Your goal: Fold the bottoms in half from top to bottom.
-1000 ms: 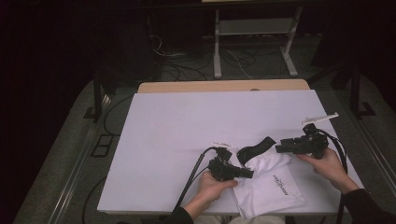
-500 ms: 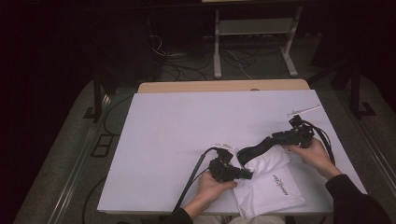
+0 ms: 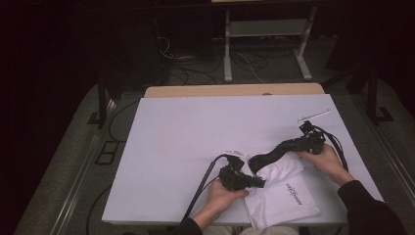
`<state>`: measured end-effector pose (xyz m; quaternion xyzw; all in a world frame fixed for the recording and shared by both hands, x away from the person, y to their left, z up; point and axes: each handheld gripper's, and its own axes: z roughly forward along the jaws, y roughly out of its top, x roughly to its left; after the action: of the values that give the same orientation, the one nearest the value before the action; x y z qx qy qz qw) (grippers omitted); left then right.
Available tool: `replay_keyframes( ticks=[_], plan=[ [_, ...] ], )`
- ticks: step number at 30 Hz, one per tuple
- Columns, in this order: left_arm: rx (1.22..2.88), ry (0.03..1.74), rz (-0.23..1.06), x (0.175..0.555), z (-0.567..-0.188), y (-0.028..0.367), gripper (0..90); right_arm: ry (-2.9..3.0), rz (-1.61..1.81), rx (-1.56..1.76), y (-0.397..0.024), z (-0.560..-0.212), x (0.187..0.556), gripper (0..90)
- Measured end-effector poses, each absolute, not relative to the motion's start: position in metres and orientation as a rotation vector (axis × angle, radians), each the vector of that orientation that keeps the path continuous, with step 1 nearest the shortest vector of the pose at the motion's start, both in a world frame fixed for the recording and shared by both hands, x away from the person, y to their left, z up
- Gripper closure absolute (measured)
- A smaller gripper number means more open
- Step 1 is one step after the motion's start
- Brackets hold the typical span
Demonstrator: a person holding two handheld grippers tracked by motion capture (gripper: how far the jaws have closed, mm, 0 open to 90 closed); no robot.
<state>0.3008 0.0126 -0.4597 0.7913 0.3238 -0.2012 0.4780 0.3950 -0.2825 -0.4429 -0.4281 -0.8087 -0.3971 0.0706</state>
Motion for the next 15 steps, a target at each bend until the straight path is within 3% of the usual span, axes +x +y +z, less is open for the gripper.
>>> replay_keyframes(
  ticks=[6,15],
  plan=[
    [1.933,0.791,-0.489,0.3006,-0.4591,0.0125,87.0,-2.477,-1.218,-1.277,-0.2785,-0.4384,0.3927,62.7],
    [1.93,0.791,-0.484,0.3005,-0.4582,0.0131,86.6,-2.472,-1.254,-1.253,-0.2797,-0.4333,0.3889,77.6]
  ],
)
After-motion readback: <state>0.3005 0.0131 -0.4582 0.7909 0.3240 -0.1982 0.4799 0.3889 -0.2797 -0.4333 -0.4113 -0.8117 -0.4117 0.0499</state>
